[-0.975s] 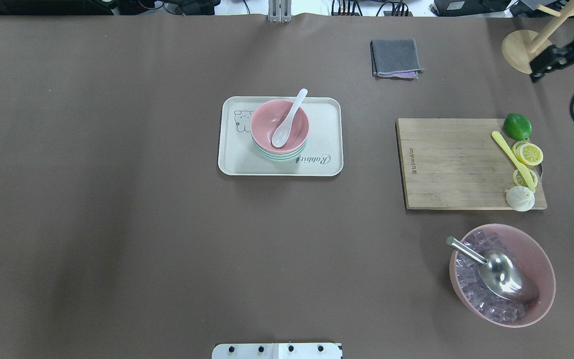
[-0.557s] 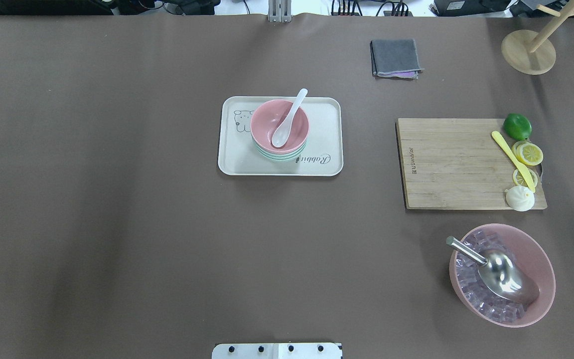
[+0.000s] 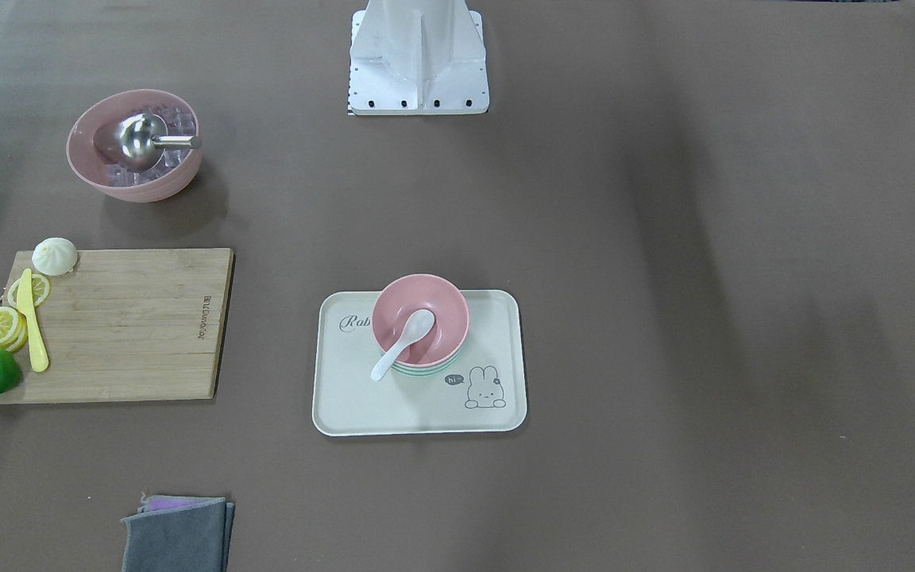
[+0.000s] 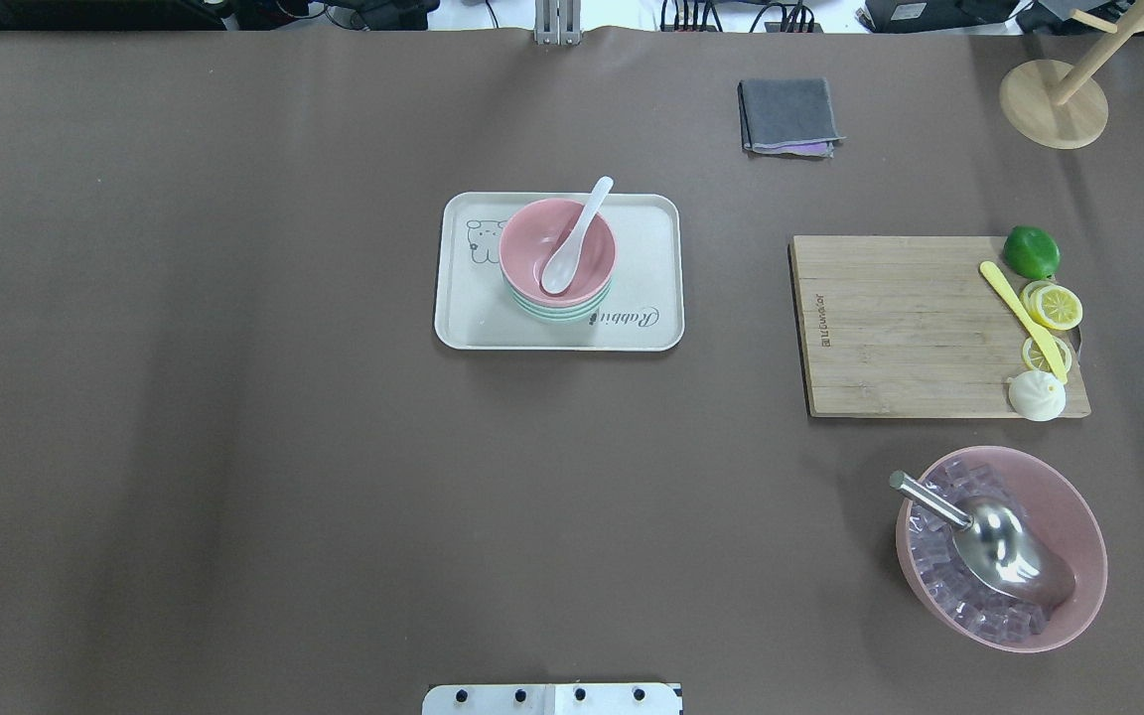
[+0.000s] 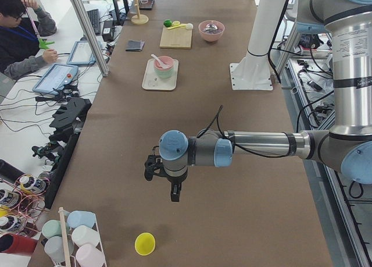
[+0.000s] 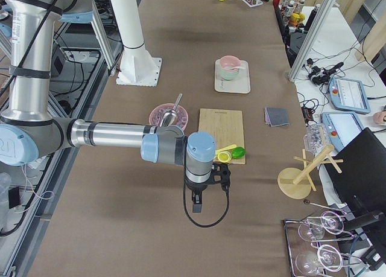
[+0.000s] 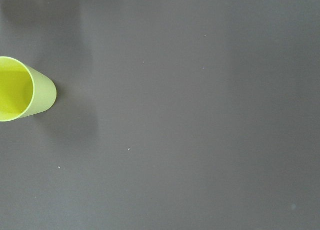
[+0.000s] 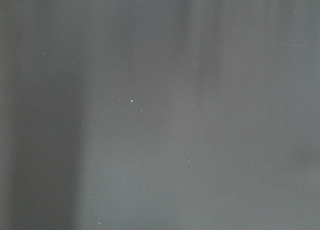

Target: Stack pink bowl on green and place spoon

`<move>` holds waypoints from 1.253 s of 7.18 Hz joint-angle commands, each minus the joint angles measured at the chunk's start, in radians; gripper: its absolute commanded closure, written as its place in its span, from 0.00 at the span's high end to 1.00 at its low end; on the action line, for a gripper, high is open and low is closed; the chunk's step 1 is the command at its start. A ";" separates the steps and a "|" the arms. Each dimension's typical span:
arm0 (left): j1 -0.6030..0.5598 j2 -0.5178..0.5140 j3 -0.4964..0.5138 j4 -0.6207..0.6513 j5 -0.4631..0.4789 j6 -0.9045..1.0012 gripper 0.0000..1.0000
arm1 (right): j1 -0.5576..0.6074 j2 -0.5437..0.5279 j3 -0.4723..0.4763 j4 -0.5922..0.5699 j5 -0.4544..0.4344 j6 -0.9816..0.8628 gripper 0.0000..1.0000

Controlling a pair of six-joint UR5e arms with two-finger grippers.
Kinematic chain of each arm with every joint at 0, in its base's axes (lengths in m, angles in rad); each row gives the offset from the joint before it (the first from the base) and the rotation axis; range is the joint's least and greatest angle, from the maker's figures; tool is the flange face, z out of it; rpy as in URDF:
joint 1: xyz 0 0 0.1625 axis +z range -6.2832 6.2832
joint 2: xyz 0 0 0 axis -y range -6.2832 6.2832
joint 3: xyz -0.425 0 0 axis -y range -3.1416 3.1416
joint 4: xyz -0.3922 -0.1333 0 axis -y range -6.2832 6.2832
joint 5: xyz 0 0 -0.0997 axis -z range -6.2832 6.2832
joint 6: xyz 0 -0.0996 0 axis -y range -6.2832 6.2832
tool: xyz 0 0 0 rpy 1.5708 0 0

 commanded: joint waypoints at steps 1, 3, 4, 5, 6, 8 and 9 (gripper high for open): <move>0.000 0.003 -0.003 -0.004 0.001 0.000 0.98 | 0.009 -0.008 0.007 0.001 0.020 0.002 1.00; 0.000 0.003 -0.005 -0.004 0.001 0.003 0.98 | 0.009 -0.007 0.015 0.001 0.040 -0.001 1.00; 0.000 0.003 -0.005 -0.004 0.003 0.003 0.98 | 0.007 -0.008 0.017 0.001 0.052 -0.001 1.00; 0.000 0.002 -0.005 -0.004 0.001 0.003 0.98 | 0.007 -0.007 0.017 0.001 0.054 -0.001 1.00; 0.000 0.002 -0.003 -0.004 0.001 0.001 0.98 | 0.007 -0.005 0.018 0.002 0.081 -0.002 1.00; 0.000 0.003 -0.003 -0.004 0.001 0.001 0.98 | 0.007 -0.005 0.018 0.002 0.124 -0.007 1.00; -0.002 0.003 -0.003 -0.004 0.001 0.000 0.98 | 0.007 -0.005 0.020 0.002 0.124 -0.007 1.00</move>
